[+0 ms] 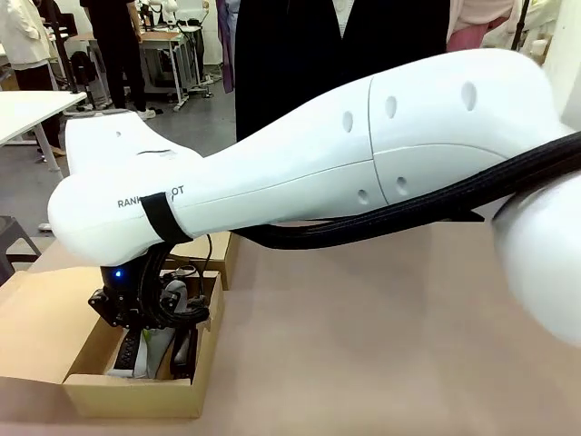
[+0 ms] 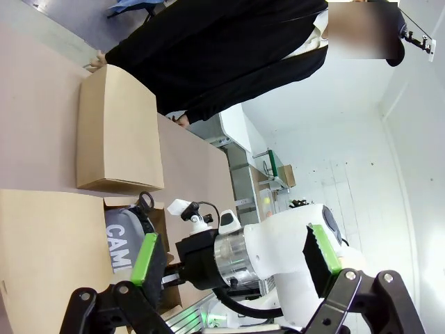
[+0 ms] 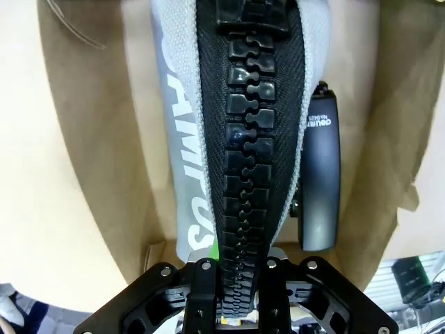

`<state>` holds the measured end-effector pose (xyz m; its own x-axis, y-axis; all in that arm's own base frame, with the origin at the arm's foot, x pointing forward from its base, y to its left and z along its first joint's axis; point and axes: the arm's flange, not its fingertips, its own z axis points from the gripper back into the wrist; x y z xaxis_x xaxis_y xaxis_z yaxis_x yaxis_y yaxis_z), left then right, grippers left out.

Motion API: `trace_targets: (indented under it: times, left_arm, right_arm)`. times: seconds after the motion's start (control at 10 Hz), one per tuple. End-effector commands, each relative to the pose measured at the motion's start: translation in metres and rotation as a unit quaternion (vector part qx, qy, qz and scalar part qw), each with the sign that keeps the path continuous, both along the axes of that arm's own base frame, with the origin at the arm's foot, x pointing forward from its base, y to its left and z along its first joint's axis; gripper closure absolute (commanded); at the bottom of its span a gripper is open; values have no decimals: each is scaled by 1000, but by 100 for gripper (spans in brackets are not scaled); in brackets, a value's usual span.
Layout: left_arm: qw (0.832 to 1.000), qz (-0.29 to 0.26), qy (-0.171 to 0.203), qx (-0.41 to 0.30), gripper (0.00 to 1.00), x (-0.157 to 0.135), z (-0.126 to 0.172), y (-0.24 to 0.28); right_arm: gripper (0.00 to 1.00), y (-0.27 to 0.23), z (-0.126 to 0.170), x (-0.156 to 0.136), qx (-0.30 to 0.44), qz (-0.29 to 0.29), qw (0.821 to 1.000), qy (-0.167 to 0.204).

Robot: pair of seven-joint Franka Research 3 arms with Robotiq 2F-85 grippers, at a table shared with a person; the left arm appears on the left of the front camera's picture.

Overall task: Place items inside the box.
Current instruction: Pick up a Pencil pouch or Stapler and place it inside the Mailer Box closest to the robot.

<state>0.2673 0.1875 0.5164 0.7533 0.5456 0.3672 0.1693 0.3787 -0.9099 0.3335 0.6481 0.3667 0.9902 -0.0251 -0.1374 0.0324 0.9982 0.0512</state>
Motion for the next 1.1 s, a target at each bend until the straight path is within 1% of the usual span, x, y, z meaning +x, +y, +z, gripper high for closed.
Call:
trace_targets:
  times: [0.0,0.2,0.3,0.4,0.5,0.6,0.7,1.0]
  left_arm:
    - [1000,-1,-14,-5,0,0,0,0]
    - [1000,-1,-14,-5,0,0,0,0]
    - [1000,-1,-14,-5,0,0,0,0]
    - [1000,-1,-14,-5,0,0,0,0]
    - [1000,-1,-14,-5,0,0,0,0]
    - [1000,-1,-14,-5,0,0,0,0]
    - [1000,-1,-14,-5,0,0,0,0]
    - [1000,-1,-14,-5,0,0,0,0]
  right_arm:
    - [91,7,2,7,2,13,1000,11]
    - [91,6,0,7,0,14,1000,15]
    - [32,5,0,7,-1,14,1000,17]
    - [33,4,0,7,1,12,1000,18]
    - [0,3,0,7,3,12,1000,19]
    - [31,3,0,7,3,10,1000,19]
    - [0,2,0,7,5,9,1000,17]
    - [0,-6,7,7,17,6,1000,13]
